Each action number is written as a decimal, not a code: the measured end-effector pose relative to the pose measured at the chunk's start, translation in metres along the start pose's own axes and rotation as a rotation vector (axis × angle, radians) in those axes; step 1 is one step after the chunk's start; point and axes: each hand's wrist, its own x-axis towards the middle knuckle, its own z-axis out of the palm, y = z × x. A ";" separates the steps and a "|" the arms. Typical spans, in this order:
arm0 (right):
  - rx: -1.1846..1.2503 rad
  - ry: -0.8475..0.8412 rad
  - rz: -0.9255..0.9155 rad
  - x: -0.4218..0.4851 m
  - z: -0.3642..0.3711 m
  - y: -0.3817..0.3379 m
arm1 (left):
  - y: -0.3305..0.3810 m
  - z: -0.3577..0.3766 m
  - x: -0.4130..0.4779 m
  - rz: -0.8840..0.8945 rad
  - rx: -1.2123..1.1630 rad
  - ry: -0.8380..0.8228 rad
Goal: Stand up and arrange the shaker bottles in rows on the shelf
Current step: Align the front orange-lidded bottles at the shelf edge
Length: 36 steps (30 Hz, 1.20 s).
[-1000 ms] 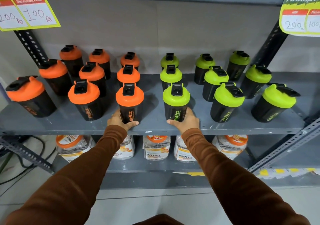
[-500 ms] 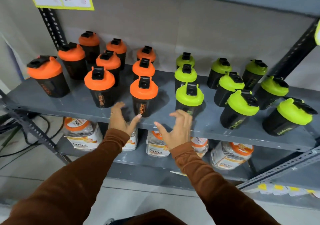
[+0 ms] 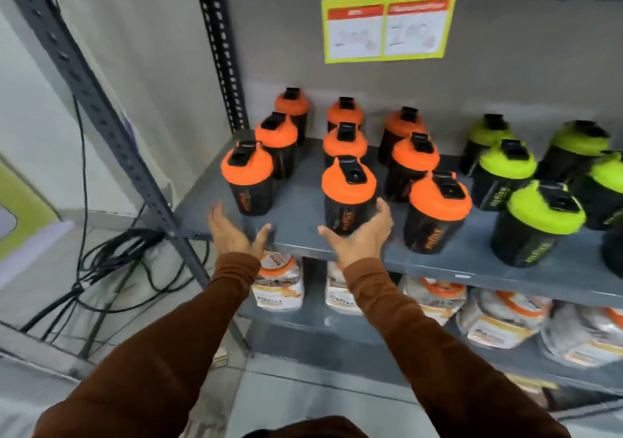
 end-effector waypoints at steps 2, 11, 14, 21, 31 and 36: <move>0.012 -0.077 0.121 0.006 0.007 0.005 | -0.006 -0.002 0.015 -0.104 -0.106 -0.062; -0.201 -0.096 0.150 0.015 0.011 0.007 | -0.011 0.009 0.061 -0.141 -0.105 -0.288; -0.247 -0.061 0.166 0.015 0.011 0.007 | -0.015 0.010 0.064 -0.135 -0.087 -0.286; -0.253 -0.026 0.187 0.011 0.015 0.005 | -0.018 0.006 0.062 -0.077 -0.052 -0.256; -0.286 0.020 0.193 0.007 0.019 0.002 | -0.010 -0.001 0.061 -0.144 0.011 -0.288; -0.293 0.031 0.182 0.004 0.018 0.000 | -0.009 -0.006 0.054 -0.142 0.012 -0.276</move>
